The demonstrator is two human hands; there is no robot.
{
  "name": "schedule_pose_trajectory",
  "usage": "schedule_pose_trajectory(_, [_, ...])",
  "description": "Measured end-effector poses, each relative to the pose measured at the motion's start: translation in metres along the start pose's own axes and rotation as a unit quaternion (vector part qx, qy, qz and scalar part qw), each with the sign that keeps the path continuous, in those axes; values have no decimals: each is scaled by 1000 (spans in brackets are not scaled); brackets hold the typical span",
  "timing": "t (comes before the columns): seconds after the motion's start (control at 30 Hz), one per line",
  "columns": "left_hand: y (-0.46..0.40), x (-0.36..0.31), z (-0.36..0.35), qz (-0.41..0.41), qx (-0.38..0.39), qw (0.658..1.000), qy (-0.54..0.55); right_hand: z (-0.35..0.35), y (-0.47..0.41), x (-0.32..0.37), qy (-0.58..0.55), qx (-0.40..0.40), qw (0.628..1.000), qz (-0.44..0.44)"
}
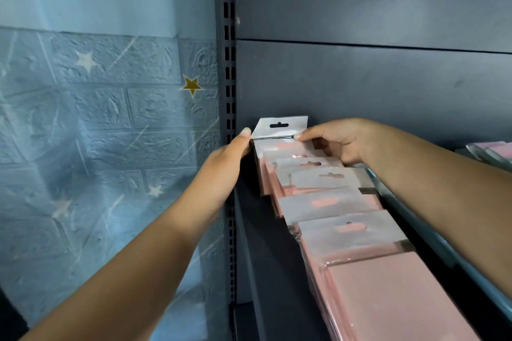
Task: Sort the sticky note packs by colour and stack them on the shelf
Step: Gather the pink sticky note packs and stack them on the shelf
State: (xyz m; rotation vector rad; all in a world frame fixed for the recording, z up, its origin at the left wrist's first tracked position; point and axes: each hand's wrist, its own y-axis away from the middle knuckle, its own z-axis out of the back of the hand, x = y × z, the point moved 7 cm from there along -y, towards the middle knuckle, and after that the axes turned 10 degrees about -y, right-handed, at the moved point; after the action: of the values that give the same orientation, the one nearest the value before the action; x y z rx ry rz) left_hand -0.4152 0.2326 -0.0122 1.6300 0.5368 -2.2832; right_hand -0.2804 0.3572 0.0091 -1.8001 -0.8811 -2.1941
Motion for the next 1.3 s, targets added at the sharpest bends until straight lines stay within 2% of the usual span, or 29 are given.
schedule_pose_trajectory(0.07, [-2, -6, 0, 3, -4, 1000, 27, 0, 4, 8, -23, 12, 999, 32])
schedule_pose_trajectory(0.2, [-3, -18, -13, 19, 50, 995, 89, -2, 7, 21, -50, 23, 992, 115])
schedule_pose_trajectory(0.3, [-8, -25, -12, 15, 32, 995, 97, -2, 11, 27, -82, 29, 984, 158])
schedule_pose_trajectory(0.37, [-12, -23, -11, 18, 16, 993, 117, -4, 14, 25, -83, 57, 984, 150])
schedule_pose_trajectory(0.47, [-12, -18, -16, 21, 24, 989, 145, -4, 20, 15, -45, 104, 989, 93])
schedule_pose_trajectory(0.57, [-12, -13, -17, 36, 23, 985, 166, 3, 26, 2, 29, 100, 994, 37])
schedule_pose_trajectory(0.67, [-11, -11, -17, 48, 23, 981, 186, 10, 30, -3, 43, 76, 996, 17])
schedule_pose_trajectory(0.77, [-12, -16, -18, 52, 24, 979, 196, 10, 31, 1, 21, 58, 997, 42])
schedule_pose_trajectory(0.9, [-15, -30, -13, 38, 30, 978, 201, 9, 28, 15, -87, 34, 990, 109])
schedule_pose_trajectory(1.03, [-15, -28, -12, 45, 26, 981, 185, 4, 28, 21, -131, 35, 980, 148])
schedule_pose_trajectory(1.13, [-13, -29, -16, 17, 49, 983, 175, 2, 27, 23, -166, 26, 970, 176])
schedule_pose_trajectory(1.3, [-13, -37, -24, -92, 76, 983, 140, 1, 28, 26, -195, 33, 956, 215])
